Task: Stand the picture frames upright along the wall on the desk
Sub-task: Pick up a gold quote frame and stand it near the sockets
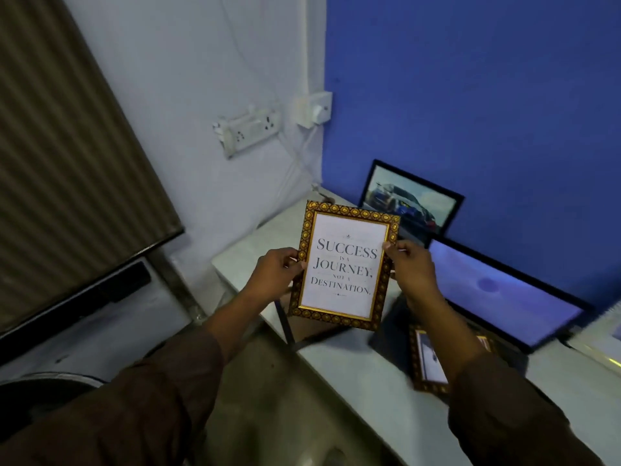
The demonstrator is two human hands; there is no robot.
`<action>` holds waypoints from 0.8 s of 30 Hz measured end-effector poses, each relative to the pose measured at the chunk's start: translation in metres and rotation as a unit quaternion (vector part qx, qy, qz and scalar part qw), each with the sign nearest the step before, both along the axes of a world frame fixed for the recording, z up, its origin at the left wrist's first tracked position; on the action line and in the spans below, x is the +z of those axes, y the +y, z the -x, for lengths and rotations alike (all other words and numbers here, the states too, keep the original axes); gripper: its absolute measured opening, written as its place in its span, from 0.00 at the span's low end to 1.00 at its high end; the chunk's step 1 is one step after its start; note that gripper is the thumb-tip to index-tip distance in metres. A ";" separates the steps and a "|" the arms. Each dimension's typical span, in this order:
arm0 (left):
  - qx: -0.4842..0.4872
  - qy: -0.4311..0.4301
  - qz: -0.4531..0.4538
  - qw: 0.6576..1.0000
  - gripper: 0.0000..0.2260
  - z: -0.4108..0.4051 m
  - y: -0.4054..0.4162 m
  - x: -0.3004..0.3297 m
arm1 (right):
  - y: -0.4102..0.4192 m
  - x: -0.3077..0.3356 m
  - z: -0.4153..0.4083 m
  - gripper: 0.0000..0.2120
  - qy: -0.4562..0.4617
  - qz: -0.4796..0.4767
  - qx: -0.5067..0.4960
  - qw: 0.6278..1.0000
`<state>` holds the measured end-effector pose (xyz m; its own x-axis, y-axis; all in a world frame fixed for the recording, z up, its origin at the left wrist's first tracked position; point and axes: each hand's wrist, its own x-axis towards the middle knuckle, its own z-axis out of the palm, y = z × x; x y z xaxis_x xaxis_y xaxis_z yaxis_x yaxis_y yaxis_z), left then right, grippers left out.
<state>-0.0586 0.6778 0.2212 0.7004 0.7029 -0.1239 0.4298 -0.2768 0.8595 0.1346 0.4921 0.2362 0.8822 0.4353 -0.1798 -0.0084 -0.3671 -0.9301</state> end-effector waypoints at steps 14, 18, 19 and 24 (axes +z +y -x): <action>0.113 -0.034 0.017 0.993 0.10 -0.054 0.150 0.005 | 0.199 0.012 -0.087 0.08 -0.076 -0.009 0.098 0.992; 0.108 -0.006 0.034 0.994 0.07 -0.084 0.201 -0.027 | 0.250 -0.019 -0.113 0.10 -0.076 0.031 0.096 0.992; 0.105 0.005 0.032 0.994 0.04 -0.093 0.218 -0.039 | 0.265 -0.029 -0.120 0.09 -0.079 0.040 0.091 0.992; 0.080 0.076 0.004 0.994 0.09 -0.133 0.278 -0.078 | 0.324 -0.067 -0.149 0.07 -0.099 0.071 0.135 0.983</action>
